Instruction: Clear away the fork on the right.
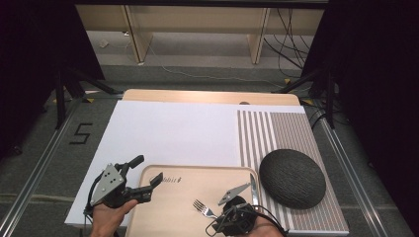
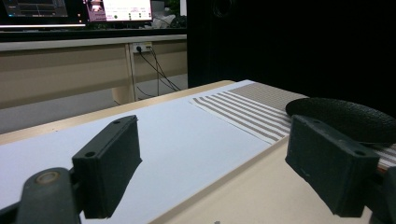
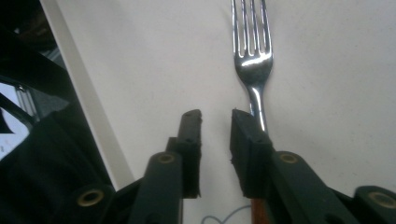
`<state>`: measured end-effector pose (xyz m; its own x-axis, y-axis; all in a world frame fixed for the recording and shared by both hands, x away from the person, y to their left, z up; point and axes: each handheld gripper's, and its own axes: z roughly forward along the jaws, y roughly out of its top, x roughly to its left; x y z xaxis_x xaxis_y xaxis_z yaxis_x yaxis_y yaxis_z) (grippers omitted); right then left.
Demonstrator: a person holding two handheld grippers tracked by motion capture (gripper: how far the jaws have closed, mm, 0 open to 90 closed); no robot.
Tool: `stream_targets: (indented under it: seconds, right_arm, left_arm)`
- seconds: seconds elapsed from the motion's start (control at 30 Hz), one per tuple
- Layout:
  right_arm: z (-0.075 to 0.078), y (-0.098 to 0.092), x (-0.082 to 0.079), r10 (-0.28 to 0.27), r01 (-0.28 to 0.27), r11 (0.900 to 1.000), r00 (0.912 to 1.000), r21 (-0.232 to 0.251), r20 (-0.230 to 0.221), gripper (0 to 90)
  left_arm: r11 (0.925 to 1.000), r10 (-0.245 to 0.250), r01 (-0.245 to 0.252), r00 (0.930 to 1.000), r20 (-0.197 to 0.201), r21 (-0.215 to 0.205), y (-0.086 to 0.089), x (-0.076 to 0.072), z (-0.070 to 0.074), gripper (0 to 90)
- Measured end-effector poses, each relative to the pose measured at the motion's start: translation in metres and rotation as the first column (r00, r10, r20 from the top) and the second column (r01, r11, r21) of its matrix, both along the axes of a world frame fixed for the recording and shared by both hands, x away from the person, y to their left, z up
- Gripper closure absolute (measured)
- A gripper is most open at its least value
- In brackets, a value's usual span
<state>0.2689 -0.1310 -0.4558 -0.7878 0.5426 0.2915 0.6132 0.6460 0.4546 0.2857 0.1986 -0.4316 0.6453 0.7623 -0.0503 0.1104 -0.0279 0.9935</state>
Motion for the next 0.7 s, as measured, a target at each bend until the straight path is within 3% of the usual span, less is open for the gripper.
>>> stream_targets:
  seconds: [0.1,0.27,0.7]
  right_arm:
    - [-0.0020,0.0020,-0.0015,0.017,-0.015,0.999,0.9992,-0.047,0.036,83.2]
    - [-0.0043,0.0047,-0.0019,0.024,-0.020,0.996,0.9985,-0.082,0.049,89.9]
    - [-0.0082,0.0037,0.0038,-0.004,0.013,0.992,0.9973,-0.127,0.073,90.0]
  left_arm:
    - [1.0000,0.000,0.000,1.0000,0.001,0.002,0.0000,0.0000,0.0000,16.7]
    - [1.0000,0.002,-0.002,1.0000,0.000,-0.001,0.0001,-0.0001,0.0001,16.7]
    - [1.0000,0.002,-0.002,1.0000,0.003,0.001,0.0005,0.0000,0.0003,16.8]
